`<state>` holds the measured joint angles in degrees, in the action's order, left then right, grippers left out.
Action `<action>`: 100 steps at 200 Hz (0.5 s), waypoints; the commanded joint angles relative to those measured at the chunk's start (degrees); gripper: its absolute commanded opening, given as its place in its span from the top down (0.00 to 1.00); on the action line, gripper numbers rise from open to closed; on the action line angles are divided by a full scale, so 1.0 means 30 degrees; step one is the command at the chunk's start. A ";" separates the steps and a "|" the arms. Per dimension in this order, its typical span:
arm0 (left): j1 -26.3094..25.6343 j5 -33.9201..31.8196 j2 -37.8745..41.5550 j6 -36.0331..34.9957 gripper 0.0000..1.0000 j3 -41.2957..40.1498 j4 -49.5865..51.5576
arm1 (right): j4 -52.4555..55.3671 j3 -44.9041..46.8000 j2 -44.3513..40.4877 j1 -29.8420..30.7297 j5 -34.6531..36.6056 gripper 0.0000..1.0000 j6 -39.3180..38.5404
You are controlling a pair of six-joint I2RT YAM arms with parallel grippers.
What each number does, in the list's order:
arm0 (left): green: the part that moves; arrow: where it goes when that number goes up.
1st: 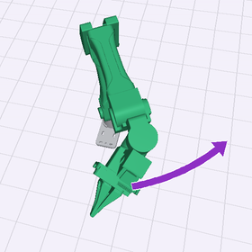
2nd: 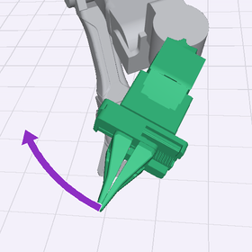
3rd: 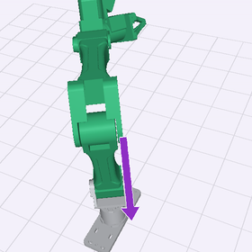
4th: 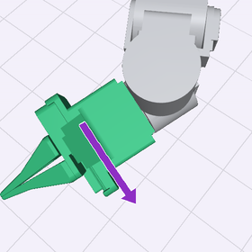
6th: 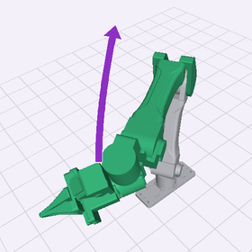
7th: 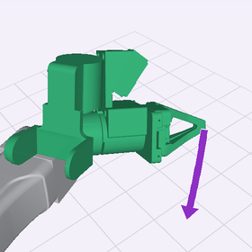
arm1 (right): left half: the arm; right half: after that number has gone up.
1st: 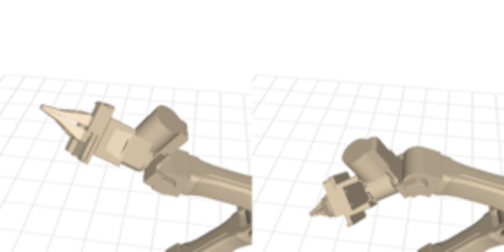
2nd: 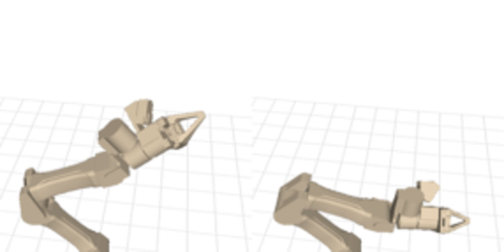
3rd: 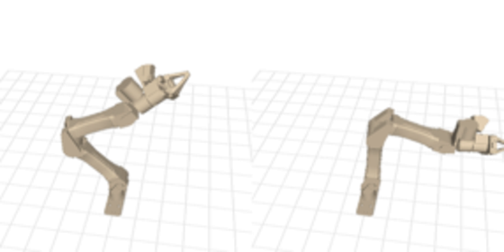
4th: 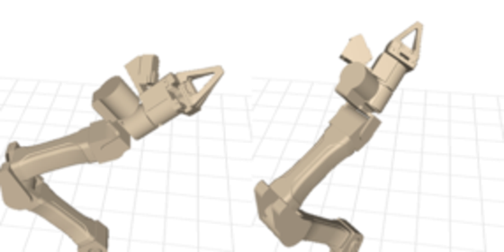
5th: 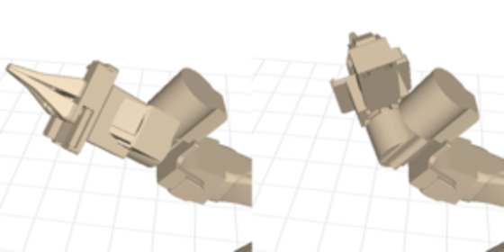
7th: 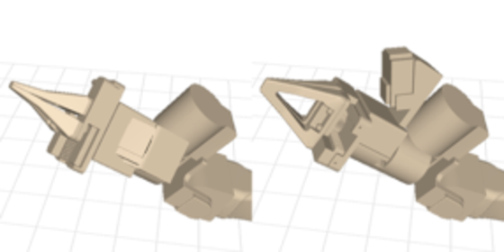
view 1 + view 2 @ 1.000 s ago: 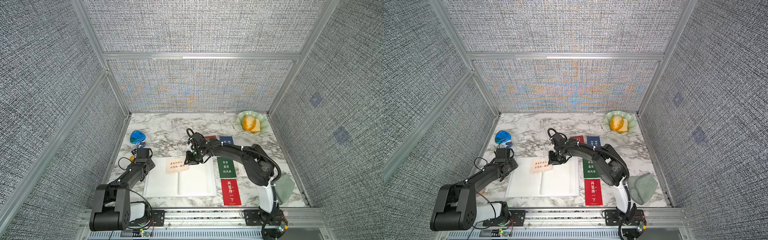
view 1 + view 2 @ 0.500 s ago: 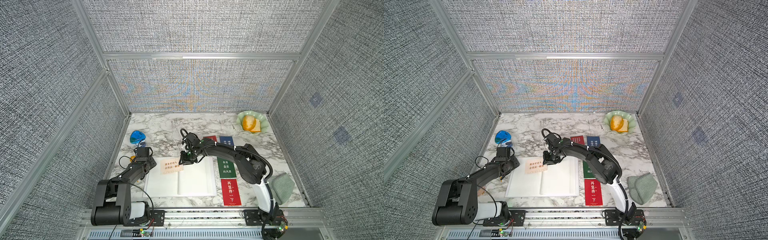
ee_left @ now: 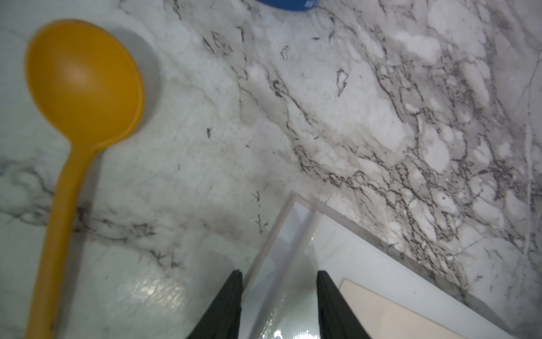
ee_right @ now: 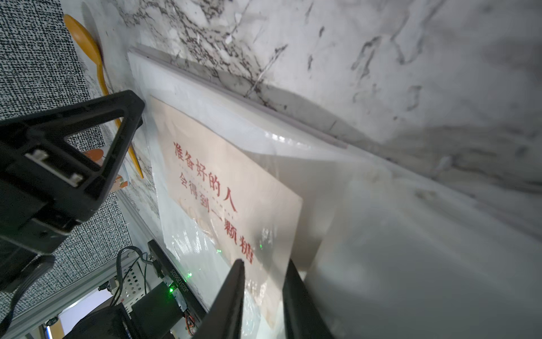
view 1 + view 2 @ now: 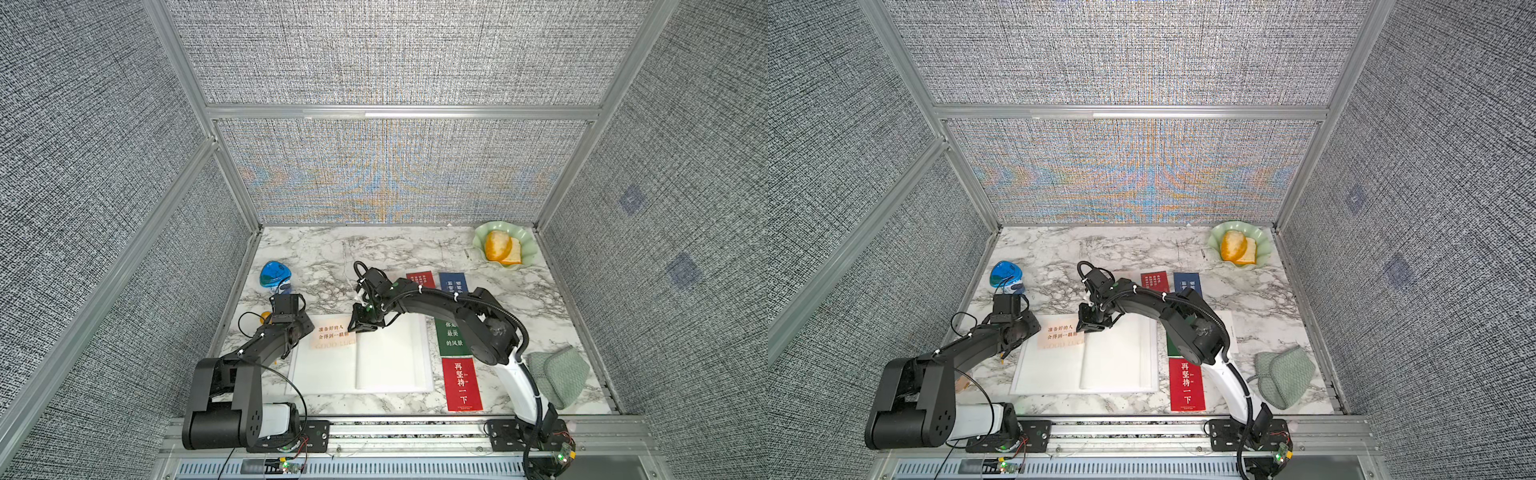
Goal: Place the photos into the photo albums
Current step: Insert the photo into the photo album.
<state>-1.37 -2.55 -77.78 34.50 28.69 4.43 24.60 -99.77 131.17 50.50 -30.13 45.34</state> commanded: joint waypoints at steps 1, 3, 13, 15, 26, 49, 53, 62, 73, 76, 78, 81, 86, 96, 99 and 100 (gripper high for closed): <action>0.0015 0.0815 -0.0202 -0.0129 0.57 0.0003 0.0228 | -0.0553 -0.0245 0.0158 0.0096 -0.0598 0.74 0.0666; 0.0030 0.0833 -0.0206 -0.0110 0.56 0.0014 0.0217 | -0.0590 -0.0242 0.0168 0.0099 -0.0630 0.73 0.0696; -0.0012 0.0876 -0.0258 -0.0133 0.57 0.0014 0.0213 | -0.0720 -0.0233 0.0207 0.0115 -0.0723 0.73 0.0764; 0.0001 0.0878 -0.0256 -0.0133 0.57 0.0017 0.0206 | -0.0727 -0.0239 0.0210 0.0104 -0.0712 0.73 0.0794; 0.0001 0.0907 -0.0263 -0.0148 0.57 0.0017 0.0248 | -0.0809 -0.0174 0.0226 0.0129 -0.0737 0.73 0.0795; 0.0015 0.0900 -0.0203 -0.0162 0.57 -0.0012 0.0224 | -0.1112 -0.0143 0.0293 0.0129 -0.1022 0.73 0.0954; -0.0004 0.0907 -0.0181 -0.0141 0.57 0.0010 0.0224 | -0.1227 -0.0125 0.0335 0.0129 -0.1140 0.74 0.1011; 0.0015 0.0904 -0.0230 -0.0148 0.57 0.0017 0.0239 | -0.1503 -0.0063 0.0367 0.0133 -0.1418 0.74 0.1207; -0.0002 0.0921 -0.0252 -0.0133 0.57 0.0047 0.0236 | -0.1821 0.0130 0.0343 0.0127 -0.1662 0.74 0.1450; 0.0010 0.0935 -0.0238 -0.0137 0.57 0.0047 0.0247 | -0.1869 0.0188 0.0364 0.0144 -0.1710 0.74 0.1480; 0.0014 0.0936 -0.0259 -0.0134 0.57 0.0047 0.0252 | -0.1915 0.0203 0.0366 0.0155 -0.1728 0.74 0.1515; -0.0006 0.0951 -0.0250 -0.0133 0.57 0.0047 0.0216 | -0.1954 0.0259 0.0352 0.0158 -0.1733 0.74 0.1551; -0.0009 0.0966 -0.0255 -0.0133 0.57 -0.0001 0.0223 | -0.2010 0.0346 0.0321 0.0153 -0.1762 0.74 0.1581; 0.0015 0.0966 -0.0250 -0.0148 0.57 0.0010 0.0250 | -0.2141 0.0548 0.0229 0.0164 -0.1763 0.74 0.1648; -0.0006 0.0966 -0.0242 -0.0157 0.57 0.0017 0.0238 | -0.2202 0.0617 0.0185 0.0159 -0.1763 0.74 0.1681; 0.0005 0.0981 -0.0239 -0.0160 0.57 0.0017 0.0246 | -0.2227 0.0647 0.0188 0.0159 -0.1778 0.74 0.1692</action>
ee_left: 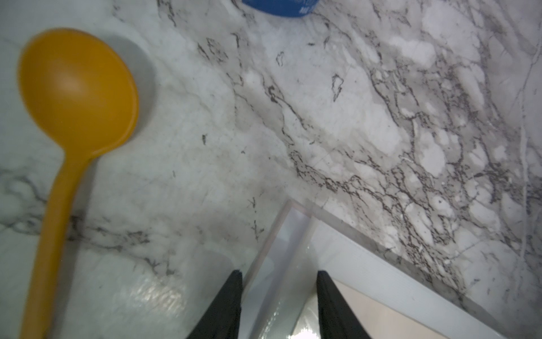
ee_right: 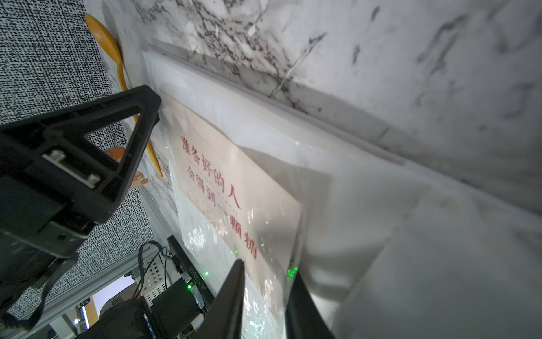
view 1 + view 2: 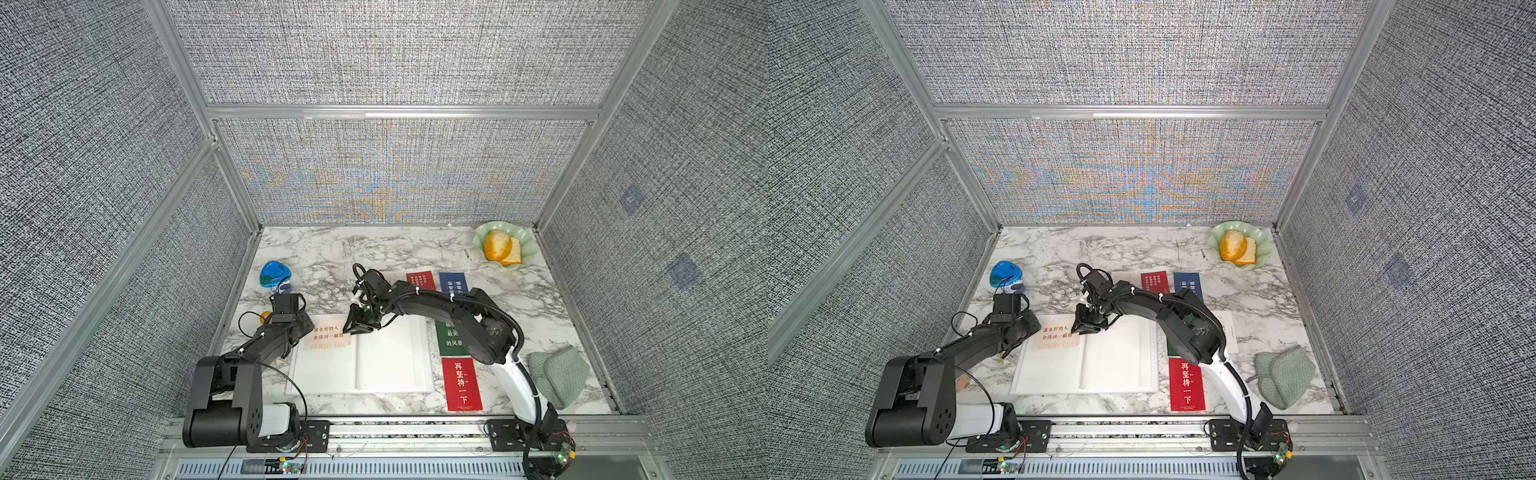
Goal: Place the photos into the photo albums
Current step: Insert the photo into the photo album.
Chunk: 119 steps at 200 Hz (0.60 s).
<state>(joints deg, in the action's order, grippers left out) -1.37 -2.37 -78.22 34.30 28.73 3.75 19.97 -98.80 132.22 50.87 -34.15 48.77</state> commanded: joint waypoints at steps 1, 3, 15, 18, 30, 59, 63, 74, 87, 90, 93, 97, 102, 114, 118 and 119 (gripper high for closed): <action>0.0010 0.0930 -0.0092 -0.0096 0.57 0.0003 0.0461 | -0.0710 0.0356 -0.0175 0.0035 -0.0445 0.74 0.0553; 0.0007 0.0935 -0.0091 -0.0097 0.57 0.0003 0.0452 | -0.0753 0.0415 -0.0185 0.0035 -0.0465 0.73 0.0579; 0.0001 0.0966 -0.0106 -0.0097 0.57 0.0026 0.0446 | -0.0882 0.0539 -0.0288 0.0040 -0.0481 0.74 0.0639; 0.0003 0.0966 -0.0096 -0.0097 0.57 0.0032 0.0449 | -0.0924 0.0592 -0.0303 0.0047 -0.0481 0.73 0.0653; -0.0007 0.1023 -0.0148 -0.0097 0.57 0.0061 0.0420 | -0.1060 0.0714 -0.0385 0.0063 -0.0520 0.73 0.0680; 0.0008 0.1083 -0.0156 -0.0075 0.57 0.0149 0.0476 | -0.1035 0.0973 -0.0558 -0.0049 -0.0314 0.73 0.0449; 0.0003 0.1082 -0.0135 -0.0063 0.57 0.0150 0.0506 | -0.1069 0.1025 -0.0638 -0.0095 -0.0279 0.73 0.0420; -0.0005 0.1083 -0.0047 -0.0066 0.57 0.0179 0.0563 | -0.1067 0.1161 -0.0857 -0.0218 -0.0218 0.73 0.0334; -0.0009 0.1005 0.0057 -0.0065 0.56 0.0313 0.0737 | -0.0598 0.1203 -0.1225 -0.0386 0.0126 0.73 -0.0076; 0.0013 0.0982 0.0096 -0.0067 0.56 0.0364 0.0790 | -0.0434 0.1232 -0.1394 -0.0424 0.0268 0.73 -0.0235; 0.0012 0.0954 0.0120 -0.0068 0.56 0.0403 0.0862 | -0.0227 0.1235 -0.1525 -0.0458 0.0425 0.73 -0.0394; -0.0003 0.0916 0.0208 -0.0068 0.56 0.0438 0.0928 | 0.0043 0.1236 -0.1749 -0.0520 0.0734 0.72 -0.0642; 0.0007 0.0866 0.0346 -0.0020 0.56 0.0513 0.1037 | 0.0437 0.1236 -0.2043 -0.0614 0.1138 0.72 -0.0945; -0.0007 0.0648 0.0680 -0.0027 0.55 0.0760 0.1371 | 0.1327 0.1290 -0.2733 -0.0889 0.1975 0.72 -0.1632; -0.0007 0.0588 0.0831 -0.0065 0.55 0.0865 0.1491 | 0.1532 0.1345 -0.3000 -0.0991 0.2210 0.72 -0.1801; -0.0010 0.0557 0.0868 -0.0066 0.55 0.0888 0.1527 | 0.1569 0.1364 -0.3059 -0.1020 0.2241 0.72 -0.1837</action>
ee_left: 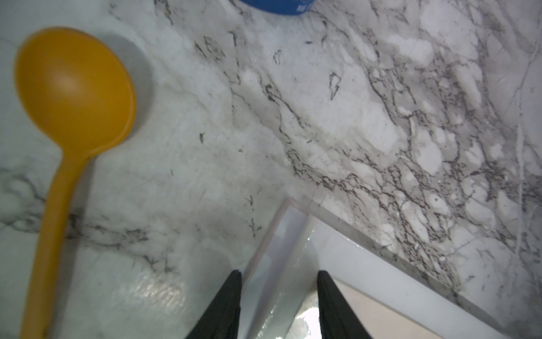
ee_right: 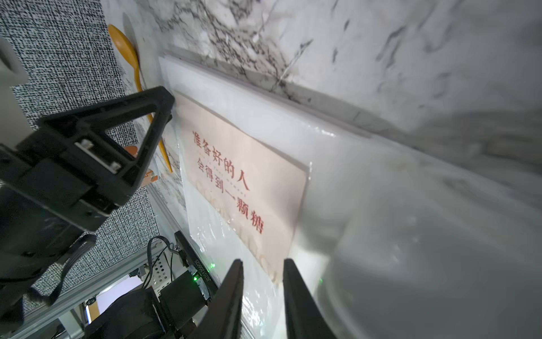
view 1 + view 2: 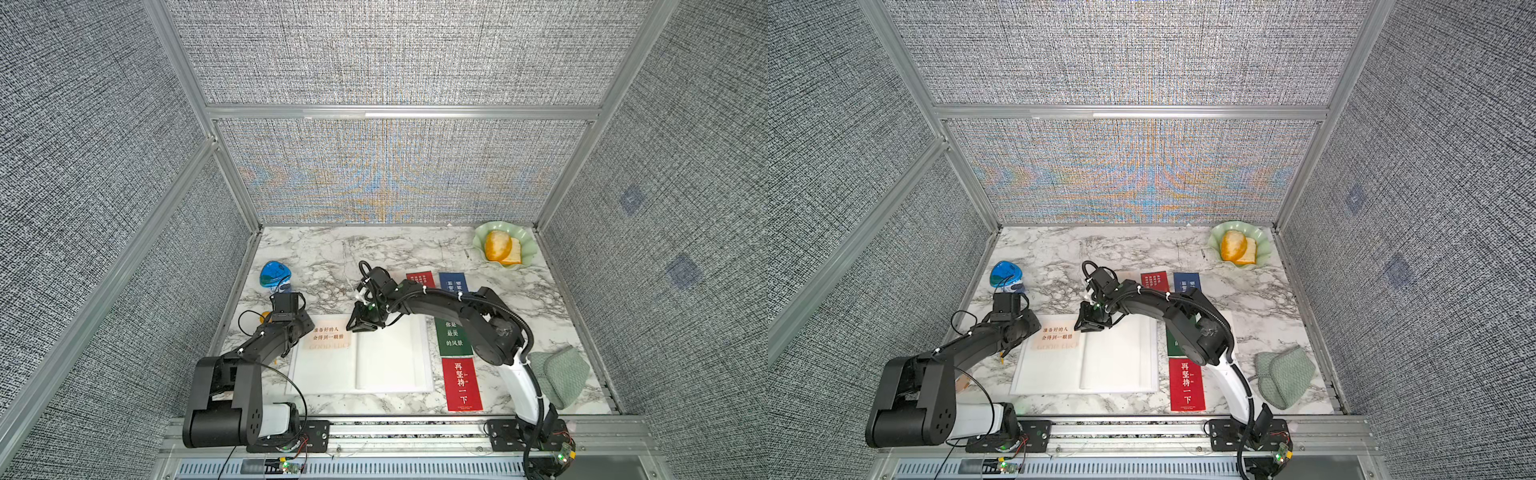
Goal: Place the photos into the photo albums
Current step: Insert the photo into the photo album, then pick up the photo at the center of the board.
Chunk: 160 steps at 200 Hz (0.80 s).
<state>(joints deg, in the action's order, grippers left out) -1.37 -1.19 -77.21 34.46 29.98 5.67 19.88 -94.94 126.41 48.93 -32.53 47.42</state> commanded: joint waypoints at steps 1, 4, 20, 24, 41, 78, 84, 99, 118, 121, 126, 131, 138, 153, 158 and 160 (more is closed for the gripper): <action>0.0003 0.0149 0.0581 -0.0133 0.55 0.0499 0.0918 | 0.1661 0.0098 -0.1194 -0.0401 0.1762 0.72 -0.1433; 0.0011 0.0110 0.0674 -0.0153 0.55 0.0570 0.0969 | 0.1770 0.0155 -0.1364 -0.0470 0.1891 0.71 -0.1522; -0.0014 -0.0012 0.1115 -0.0207 0.55 0.0975 0.1333 | 0.2106 0.0485 -0.2225 -0.0884 0.2328 0.71 -0.1938; -0.0032 -0.0013 0.1178 -0.0207 0.55 0.1106 0.1400 | 0.2214 0.0533 -0.2420 -0.0980 0.2441 0.71 -0.2063; -0.0114 0.0309 0.1359 -0.0206 0.54 0.1539 0.1532 | 0.2496 0.0873 -0.2874 -0.1612 0.3015 0.71 -0.2500; -0.1159 0.1053 0.0717 -0.0519 0.54 0.2977 0.1387 | 0.2366 0.2161 -0.3438 -0.3597 0.3495 0.71 -0.2906; -0.1438 0.1272 0.0523 -0.0607 0.54 0.3294 0.1243 | 0.2480 0.2265 -0.3505 -0.3845 0.3696 0.71 -0.3088; -0.2126 0.1708 -0.0170 -0.0670 0.54 0.4067 0.0982 | 0.2792 0.2449 -0.3552 -0.4479 0.4302 0.71 -0.3484; -0.3259 0.2231 -0.1540 -0.0820 0.55 0.5516 0.0630 | 0.3034 0.2610 -0.3527 -0.5193 0.4919 0.69 -0.3820; -0.3429 0.2241 -0.1832 -0.0825 0.54 0.5829 0.0651 | 0.3048 0.2652 -0.3509 -0.5273 0.4981 0.67 -0.3871; -0.3725 0.2389 -0.2336 -0.0888 0.54 0.6340 0.0609 | 0.3078 0.2675 -0.3480 -0.5411 0.5104 0.65 -0.3936; -0.4019 0.2540 -0.2834 -0.0955 0.55 0.6776 0.0561 | 0.3124 0.2704 -0.3413 -0.5508 0.5238 0.62 -0.4014; -0.4387 0.2721 -0.3567 -0.1024 0.54 0.7489 0.0518 | 0.3276 0.2649 -0.3316 -0.5611 0.5454 0.59 -0.4058; -0.5083 0.3142 -0.5248 -0.1140 0.55 0.9038 0.0549 | 0.3450 0.2448 -0.2961 -0.5754 0.5821 0.53 -0.4211; -0.5306 0.3278 -0.5834 -0.1171 0.55 0.9582 0.0617 | 0.3597 0.2294 -0.2829 -0.5762 0.5973 0.51 -0.4248; -0.5387 0.3337 -0.6055 -0.1180 0.55 0.9777 0.0626 | 0.3671 0.2217 -0.2778 -0.5762 0.6045 0.50 -0.4274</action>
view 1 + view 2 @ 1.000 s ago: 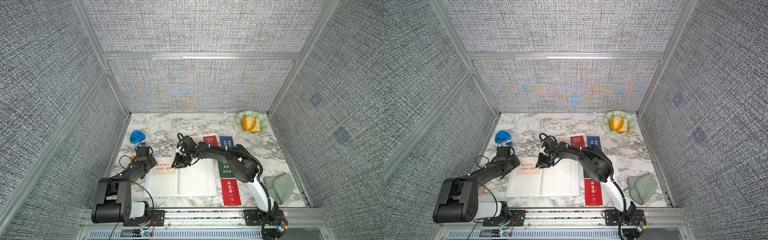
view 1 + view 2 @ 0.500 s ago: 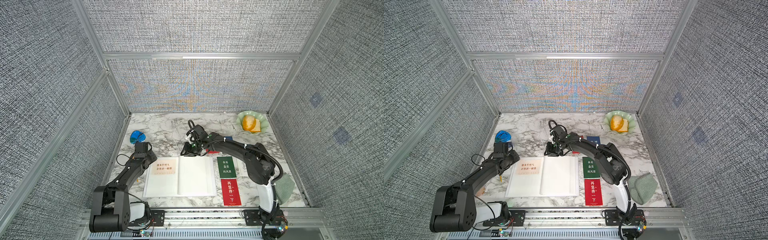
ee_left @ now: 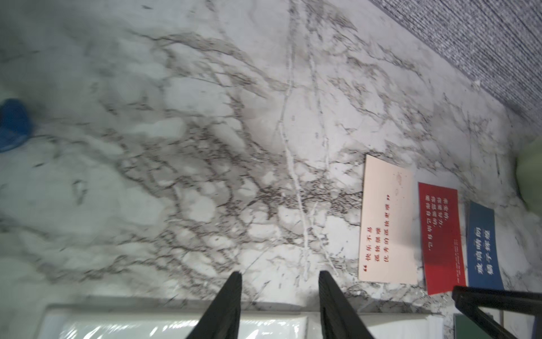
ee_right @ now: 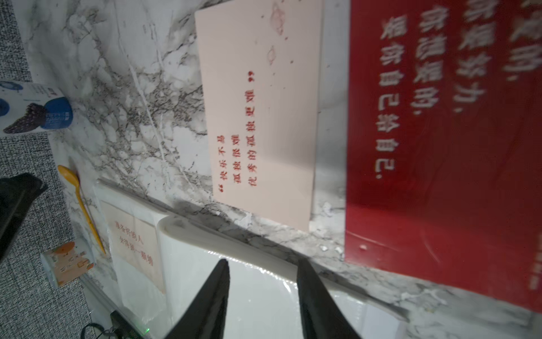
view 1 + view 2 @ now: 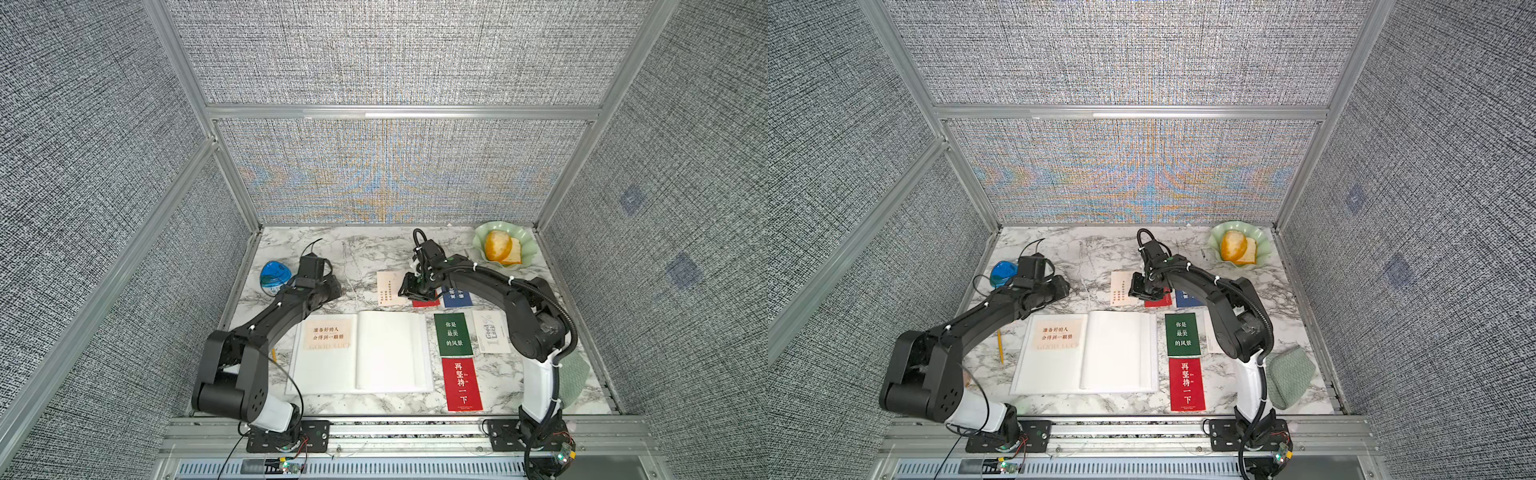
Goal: Place the photos into the photo albums
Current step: Pick up the photo at the center of the board.
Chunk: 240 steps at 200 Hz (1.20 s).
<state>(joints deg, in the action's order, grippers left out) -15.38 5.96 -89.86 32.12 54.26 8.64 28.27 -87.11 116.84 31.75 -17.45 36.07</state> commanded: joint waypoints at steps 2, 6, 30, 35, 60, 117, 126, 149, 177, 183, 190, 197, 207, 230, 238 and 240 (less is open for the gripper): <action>-0.0788 0.1013 -0.2053 -0.0417 0.55 0.1885 -0.0363 | 0.0921 -0.0476 0.0455 -0.0036 0.1095 0.49 -0.0514; -0.0933 0.1108 -0.2491 -0.0428 0.55 0.2305 -0.0311 | 0.1046 -0.0599 0.0557 -0.0036 0.1210 0.48 -0.0533; -0.1715 0.1572 -0.4755 -0.0401 0.58 0.4434 -0.0006 | 0.1928 -0.1893 0.1282 -0.0064 0.1965 0.44 -0.0809; -0.1844 0.1613 -0.5187 -0.0394 0.59 0.4814 0.0084 | 0.2131 -0.2207 0.1479 -0.0057 0.2123 0.43 -0.0878; -0.2451 0.1768 -0.7110 -0.0336 0.61 0.6442 0.0582 | 0.3227 -0.3830 0.2615 -0.0102 0.2790 0.42 -0.1071; -0.2902 0.1684 -0.9219 -0.0041 0.64 0.7786 0.0984 | 0.4499 -0.6227 0.4360 0.0328 0.3497 0.42 -0.1070; -0.2895 0.1775 -0.9448 -0.0085 0.65 0.7919 0.1007 | 0.4656 -0.6511 0.4600 0.0416 0.3554 0.42 -0.1006; -0.2937 0.2041 -0.9862 -0.0071 0.66 0.8130 0.1017 | 0.4938 -0.7128 0.5034 0.0679 0.3766 0.42 -0.0835; -0.2934 0.2534 -1.0217 -0.0042 0.72 0.8193 0.0900 | 0.5931 -0.8271 0.5768 0.1025 0.4619 0.43 -0.0695; -0.2946 0.2699 -1.0289 -0.0012 0.72 0.8167 0.0858 | 0.6146 -0.8461 0.5911 0.1059 0.4833 0.43 -0.0614; -0.2986 0.2789 -1.0357 -0.0002 0.73 0.8164 0.0830 | 0.6271 -0.8577 0.6015 0.1103 0.4930 0.43 -0.0554; -0.2978 0.2897 -1.0406 -0.0013 0.73 0.8171 0.0817 | 0.6293 -0.8604 0.6056 0.1160 0.5092 0.43 -0.0505; -0.3015 0.3006 -1.0454 0.0038 0.75 0.8106 0.0777 | 0.6344 -0.8656 0.6135 0.1227 0.5217 0.43 -0.0432; -0.3027 0.3287 -1.0506 0.0176 0.79 0.7984 0.0624 | 0.6443 -0.8833 0.6311 0.1442 0.4940 0.44 -0.0361; -0.3031 0.3345 -1.0485 0.0218 0.79 0.7933 0.0583 | 0.6477 -0.8883 0.6318 0.1514 0.4884 0.44 -0.0363; -0.3037 0.3368 -1.0477 0.0235 0.79 0.7915 0.0563 | 0.6482 -0.8876 0.6340 0.1538 0.4881 0.44 -0.0342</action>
<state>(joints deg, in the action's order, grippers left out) -24.34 14.70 -120.86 32.14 78.41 9.08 45.12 -113.32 135.37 35.75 -2.90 34.22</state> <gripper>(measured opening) 0.214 0.565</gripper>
